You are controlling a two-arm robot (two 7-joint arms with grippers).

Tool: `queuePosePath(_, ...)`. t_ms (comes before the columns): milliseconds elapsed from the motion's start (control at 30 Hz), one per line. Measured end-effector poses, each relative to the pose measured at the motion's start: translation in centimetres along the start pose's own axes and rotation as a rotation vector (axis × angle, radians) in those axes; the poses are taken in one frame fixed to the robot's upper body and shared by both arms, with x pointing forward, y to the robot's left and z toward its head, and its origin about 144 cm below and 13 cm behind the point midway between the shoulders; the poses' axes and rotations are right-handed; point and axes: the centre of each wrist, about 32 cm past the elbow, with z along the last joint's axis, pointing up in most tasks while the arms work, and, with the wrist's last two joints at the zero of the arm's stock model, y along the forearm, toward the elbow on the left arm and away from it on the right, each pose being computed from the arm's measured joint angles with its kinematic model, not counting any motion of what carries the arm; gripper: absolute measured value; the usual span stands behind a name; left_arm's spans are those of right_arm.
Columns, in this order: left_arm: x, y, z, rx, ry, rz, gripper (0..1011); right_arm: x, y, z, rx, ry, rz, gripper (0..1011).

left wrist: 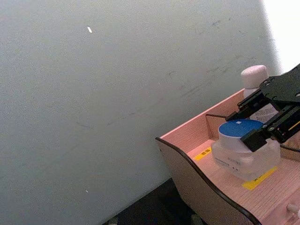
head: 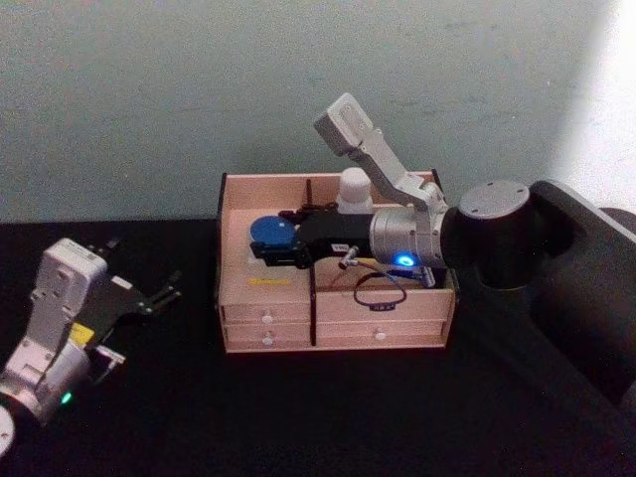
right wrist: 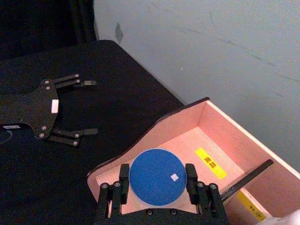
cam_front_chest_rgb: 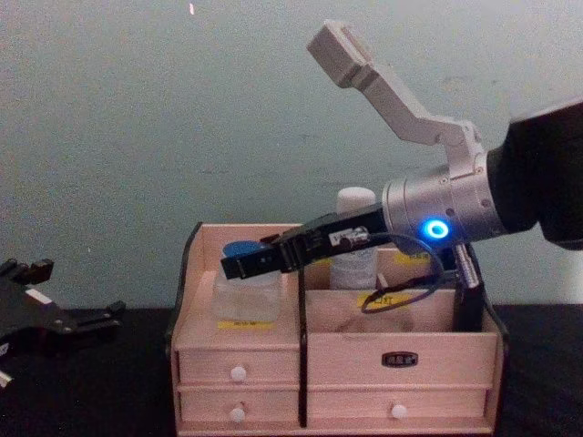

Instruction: Pick up the facial cleanser and watermelon frost from the table and place them into the tiered storage box.

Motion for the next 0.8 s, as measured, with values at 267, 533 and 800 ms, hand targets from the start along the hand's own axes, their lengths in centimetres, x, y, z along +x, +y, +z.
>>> queuePosePath(267,0.0,0.0,0.0,0.0,0.0,0.0,1002,0.0,-0.01,0.01,0.0,-0.005,-0.002,713)
queuePosePath(533,0.0,0.0,0.0,0.0,0.0,0.0,1001,-0.02,-0.03,0.02,0.002,-0.004,-0.001,769)
queuePosePath(800,0.0,0.0,0.0,0.0,0.0,0.0,1001,-0.03,-0.04,0.0,0.002,-0.003,-0.001,967)
